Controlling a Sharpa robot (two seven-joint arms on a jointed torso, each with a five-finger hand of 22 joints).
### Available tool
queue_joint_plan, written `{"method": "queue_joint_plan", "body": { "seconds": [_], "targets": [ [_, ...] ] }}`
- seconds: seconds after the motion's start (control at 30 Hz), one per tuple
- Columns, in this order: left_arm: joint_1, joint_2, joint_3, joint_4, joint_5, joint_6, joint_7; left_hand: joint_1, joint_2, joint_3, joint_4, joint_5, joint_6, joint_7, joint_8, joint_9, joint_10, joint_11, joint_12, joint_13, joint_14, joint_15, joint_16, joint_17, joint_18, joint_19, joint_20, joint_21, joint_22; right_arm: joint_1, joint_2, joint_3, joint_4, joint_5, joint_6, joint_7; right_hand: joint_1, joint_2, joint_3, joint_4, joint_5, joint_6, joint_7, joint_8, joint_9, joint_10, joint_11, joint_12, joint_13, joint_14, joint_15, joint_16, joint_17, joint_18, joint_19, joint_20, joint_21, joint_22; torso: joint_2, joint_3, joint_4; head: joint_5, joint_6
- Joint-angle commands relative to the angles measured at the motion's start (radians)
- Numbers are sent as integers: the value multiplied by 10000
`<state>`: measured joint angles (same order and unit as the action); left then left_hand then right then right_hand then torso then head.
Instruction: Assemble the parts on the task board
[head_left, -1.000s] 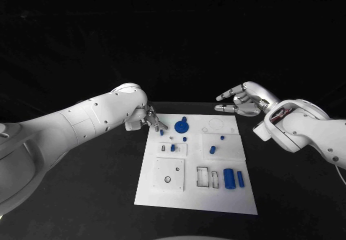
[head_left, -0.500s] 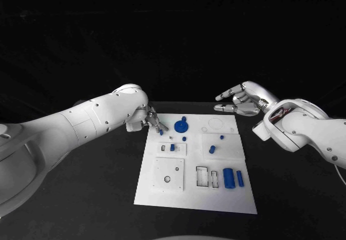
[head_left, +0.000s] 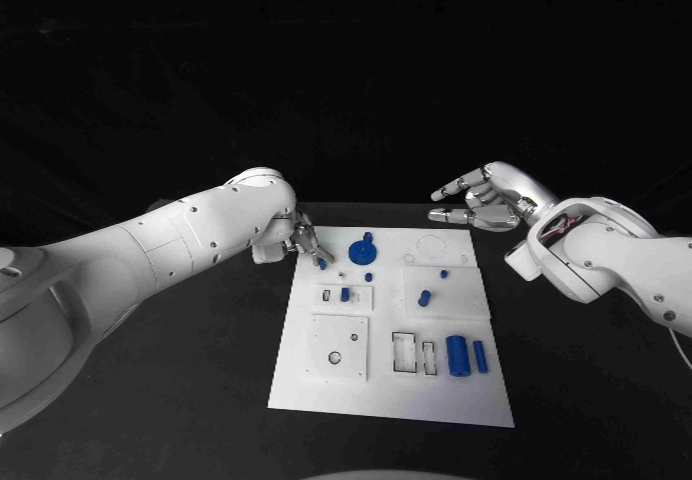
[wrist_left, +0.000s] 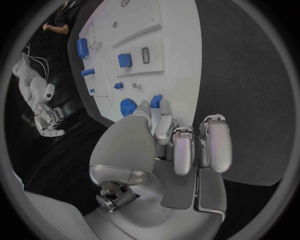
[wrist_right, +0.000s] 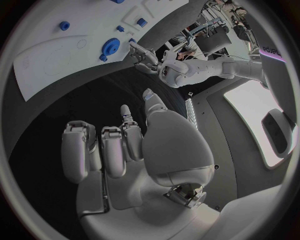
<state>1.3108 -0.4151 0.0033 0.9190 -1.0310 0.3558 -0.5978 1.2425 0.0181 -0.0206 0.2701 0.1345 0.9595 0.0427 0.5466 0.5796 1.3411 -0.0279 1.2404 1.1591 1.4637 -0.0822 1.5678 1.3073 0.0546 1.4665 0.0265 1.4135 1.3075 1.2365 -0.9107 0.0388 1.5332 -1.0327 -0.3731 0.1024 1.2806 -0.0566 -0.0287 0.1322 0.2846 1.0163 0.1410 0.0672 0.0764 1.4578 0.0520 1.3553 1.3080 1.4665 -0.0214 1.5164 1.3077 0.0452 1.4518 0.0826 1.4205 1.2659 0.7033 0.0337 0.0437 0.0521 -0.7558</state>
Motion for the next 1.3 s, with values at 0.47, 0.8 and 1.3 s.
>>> {"method": "queue_joint_plan", "body": {
  "seconds": [0.47,0.8,1.3],
  "targets": [
    [-4,-60,0,68,418,-281,259,1346,-394,4232,-1256,18,-261,26,17,8,42,-21,-219,-186,1071,-37,30,2635,-38,331,-79,-57,435,-5,10,1,-22,-74,159,57,117,71,-64,-20,6,-11,-26,58,14,-69,8,-7,1193,821,-10,-55,1730,185,-75,-20,-49,-4,-6,0,-5,16,-51],
    [-2,-762,-3,1301,826,-940,-80,703,-785,5299,-1425,-131,-297,9,274,189,100,-10,-183,-160,1071,-53,30,2635,-31,325,-71,-99,419,-5,13,1,-56,-68,255,49,122,72,-72,-21,3,-11,-25,58,14,-76,8,-19,1184,819,-10,-62,1721,186,-77,-21,-52,-10,-22,9,30,19,-82],
    [-257,-2179,-19,3848,-175,-2218,18,542,-934,5626,-1541,-162,-289,-28,422,282,199,-43,-63,-31,1071,-75,30,2635,-51,363,-87,-35,515,-6,-42,-2,-53,-29,267,53,117,69,-81,-17,-9,-11,-25,58,14,-75,8,-16,1186,818,-10,-64,1717,187,-80,-21,-56,-16,-47,16,58,37,-111]
  ]
}}
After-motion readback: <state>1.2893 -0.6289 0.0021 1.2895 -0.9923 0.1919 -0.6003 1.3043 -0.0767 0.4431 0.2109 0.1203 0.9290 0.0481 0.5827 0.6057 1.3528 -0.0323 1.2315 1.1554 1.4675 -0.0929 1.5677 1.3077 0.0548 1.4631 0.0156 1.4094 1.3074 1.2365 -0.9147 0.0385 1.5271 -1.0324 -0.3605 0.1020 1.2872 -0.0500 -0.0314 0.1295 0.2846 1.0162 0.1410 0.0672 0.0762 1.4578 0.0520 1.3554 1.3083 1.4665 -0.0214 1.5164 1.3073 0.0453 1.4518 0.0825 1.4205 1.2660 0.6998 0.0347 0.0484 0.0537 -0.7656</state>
